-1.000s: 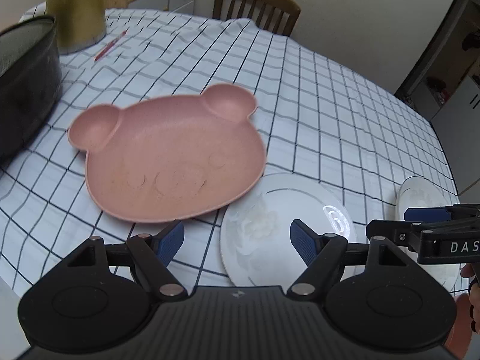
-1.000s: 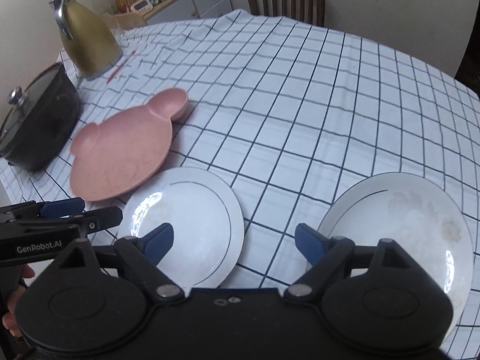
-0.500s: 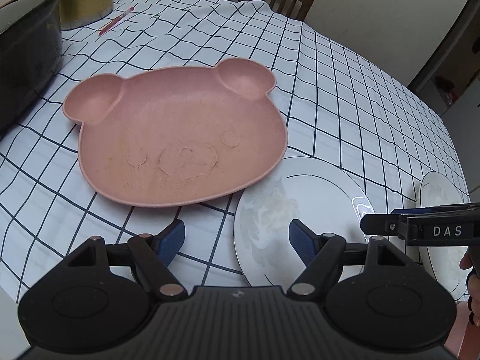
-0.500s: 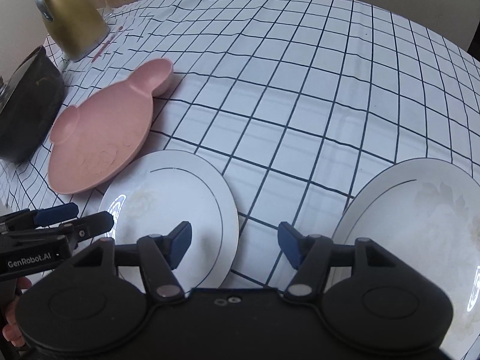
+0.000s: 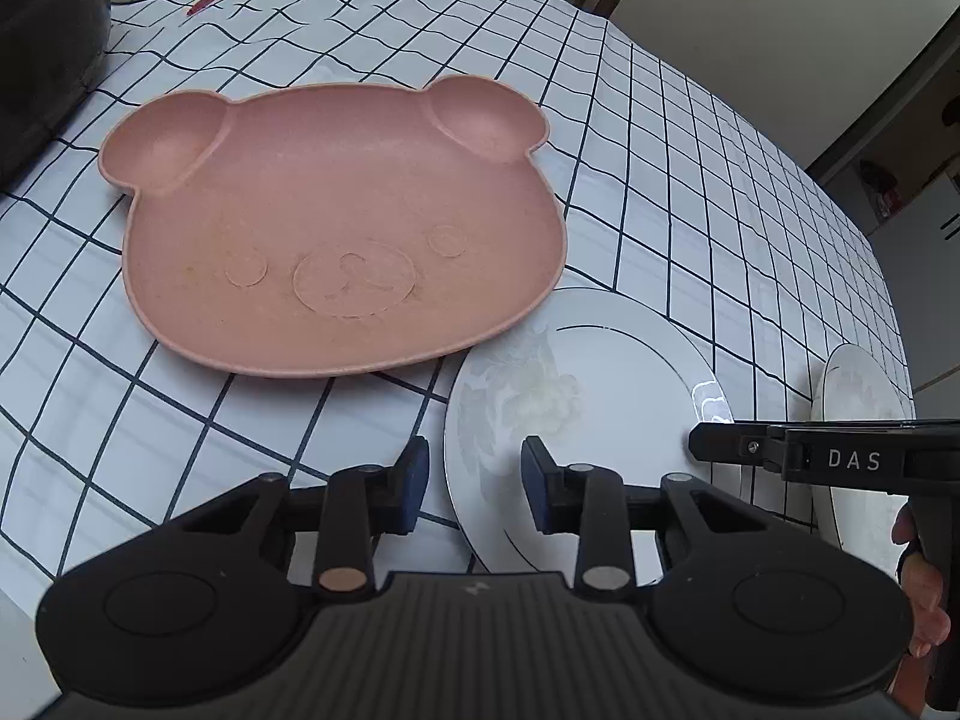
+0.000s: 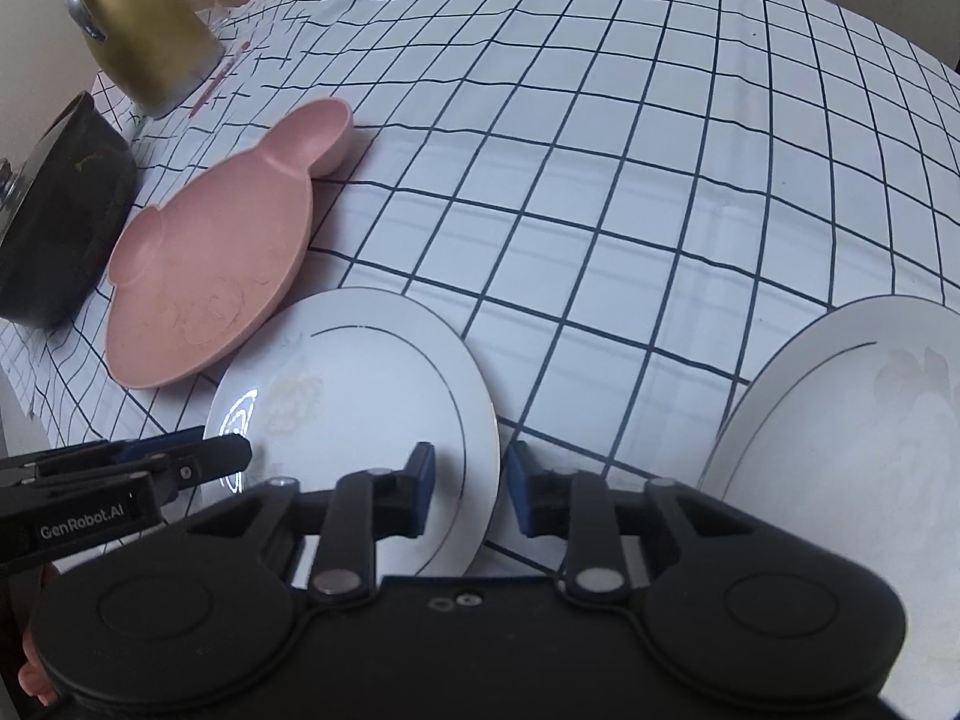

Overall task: Organize plates and bowls
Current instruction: 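Lift the second white plate and carry it over the first plate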

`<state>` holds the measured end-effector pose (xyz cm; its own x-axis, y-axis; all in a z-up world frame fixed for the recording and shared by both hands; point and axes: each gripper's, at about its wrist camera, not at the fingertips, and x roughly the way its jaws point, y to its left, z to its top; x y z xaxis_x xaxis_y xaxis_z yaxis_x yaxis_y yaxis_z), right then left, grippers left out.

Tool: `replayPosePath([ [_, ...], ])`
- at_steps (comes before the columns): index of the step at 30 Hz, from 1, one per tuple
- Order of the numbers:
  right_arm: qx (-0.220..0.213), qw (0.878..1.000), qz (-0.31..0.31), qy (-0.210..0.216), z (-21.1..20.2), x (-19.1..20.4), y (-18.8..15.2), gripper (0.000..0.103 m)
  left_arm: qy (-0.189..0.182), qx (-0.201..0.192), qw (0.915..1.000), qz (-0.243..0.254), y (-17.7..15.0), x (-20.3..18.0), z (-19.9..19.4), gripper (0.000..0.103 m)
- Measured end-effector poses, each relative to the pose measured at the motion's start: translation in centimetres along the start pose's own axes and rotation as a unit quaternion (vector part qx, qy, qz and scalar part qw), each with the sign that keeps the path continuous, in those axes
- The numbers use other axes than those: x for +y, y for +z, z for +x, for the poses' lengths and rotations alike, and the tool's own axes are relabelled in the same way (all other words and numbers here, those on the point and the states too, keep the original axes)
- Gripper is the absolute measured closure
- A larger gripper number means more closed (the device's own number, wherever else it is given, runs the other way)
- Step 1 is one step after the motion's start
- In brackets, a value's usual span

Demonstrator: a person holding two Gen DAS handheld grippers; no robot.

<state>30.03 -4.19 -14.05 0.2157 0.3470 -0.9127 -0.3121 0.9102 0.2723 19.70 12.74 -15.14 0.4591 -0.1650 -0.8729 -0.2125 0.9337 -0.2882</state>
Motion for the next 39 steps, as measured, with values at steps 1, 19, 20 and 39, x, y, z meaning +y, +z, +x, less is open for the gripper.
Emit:
replayPosePath([
  [1, 0.000, 1.000, 0.000, 0.000, 0.0, 0.0, 0.0, 0.084, 0.002, 0.002, 1.0000, -0.002, 0.0, 0.0, 0.0, 0.076],
  [19, 0.005, 1.000, -0.010, -0.018, -1.7, -0.3, -0.8, 0.091, 0.000, -0.003, 1.0000, -0.005, -0.2, -1.1, -0.1, 0.087],
  [20, 0.004, 1.000, -0.007, -0.020, -2.0, -0.5, -0.9, 0.091, -0.001, -0.004, 1.0000, -0.004, -0.2, -1.4, -0.1, 0.087],
  [39, -0.066, 0.996, 0.058, -0.027, -10.1, -6.8, -1.6, 0.091, -0.031, -0.035, 0.9974, 0.054, 1.7, -11.1, -2.6, 0.087],
])
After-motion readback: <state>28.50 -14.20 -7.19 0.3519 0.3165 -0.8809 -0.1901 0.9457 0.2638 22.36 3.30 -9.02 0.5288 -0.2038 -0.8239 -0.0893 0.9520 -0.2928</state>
